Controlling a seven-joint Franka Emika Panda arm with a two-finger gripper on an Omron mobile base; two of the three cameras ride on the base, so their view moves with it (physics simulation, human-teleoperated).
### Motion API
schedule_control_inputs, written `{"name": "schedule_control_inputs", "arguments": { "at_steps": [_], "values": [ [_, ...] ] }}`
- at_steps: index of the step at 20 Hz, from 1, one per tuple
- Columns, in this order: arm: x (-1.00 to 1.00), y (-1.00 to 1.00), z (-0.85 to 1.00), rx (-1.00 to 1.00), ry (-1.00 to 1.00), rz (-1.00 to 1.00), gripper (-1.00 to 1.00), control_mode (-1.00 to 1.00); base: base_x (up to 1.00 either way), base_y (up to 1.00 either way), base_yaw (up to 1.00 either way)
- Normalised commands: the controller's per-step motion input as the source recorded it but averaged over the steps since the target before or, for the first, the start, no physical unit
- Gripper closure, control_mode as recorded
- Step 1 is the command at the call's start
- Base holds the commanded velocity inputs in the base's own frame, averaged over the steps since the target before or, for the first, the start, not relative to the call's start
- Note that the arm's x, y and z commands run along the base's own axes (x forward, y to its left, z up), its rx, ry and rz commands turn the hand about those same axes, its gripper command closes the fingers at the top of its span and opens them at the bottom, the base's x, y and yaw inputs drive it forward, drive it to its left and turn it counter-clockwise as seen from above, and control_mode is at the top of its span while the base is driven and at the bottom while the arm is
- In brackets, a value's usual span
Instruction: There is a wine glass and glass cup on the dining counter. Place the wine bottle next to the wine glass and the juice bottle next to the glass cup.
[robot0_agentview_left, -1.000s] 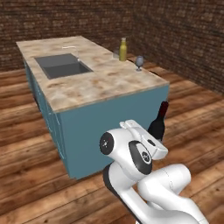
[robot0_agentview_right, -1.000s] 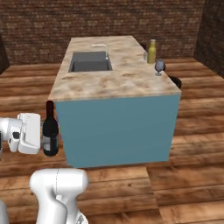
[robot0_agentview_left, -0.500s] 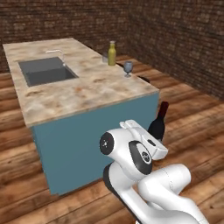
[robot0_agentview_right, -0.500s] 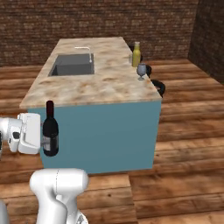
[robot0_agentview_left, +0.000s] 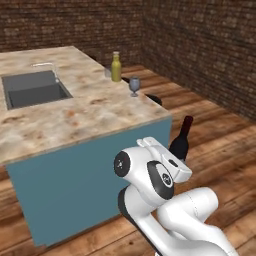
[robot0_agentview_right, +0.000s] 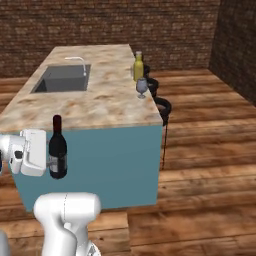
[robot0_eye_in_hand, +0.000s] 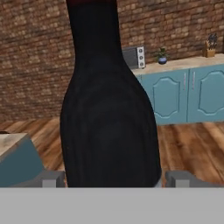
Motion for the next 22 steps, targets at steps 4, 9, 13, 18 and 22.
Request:
{"name": "schedule_control_inputs", "arguments": {
  "at_steps": [4, 9, 13, 18, 22],
  "values": [
    [0.00, 0.00, 0.00, 0.00, 0.00, 0.00, 1.00, 1.00, 0.64, -0.48, 0.00],
    [0.00, 0.00, 0.00, 0.00, 0.00, 0.00, 1.00, 1.00, 0.66, -0.47, 0.00],
    [0.00, 0.00, 0.00, 0.00, 0.00, 0.00, 1.00, 1.00, 0.74, -0.41, 0.00],
    [0.00, 0.00, 0.00, 0.00, 0.00, 0.00, 1.00, 1.00, 0.82, -0.31, 0.01],
    [0.00, 0.00, 0.00, 0.00, 0.00, 0.00, 1.00, 1.00, 0.86, -0.23, 0.00]
  ]
}}
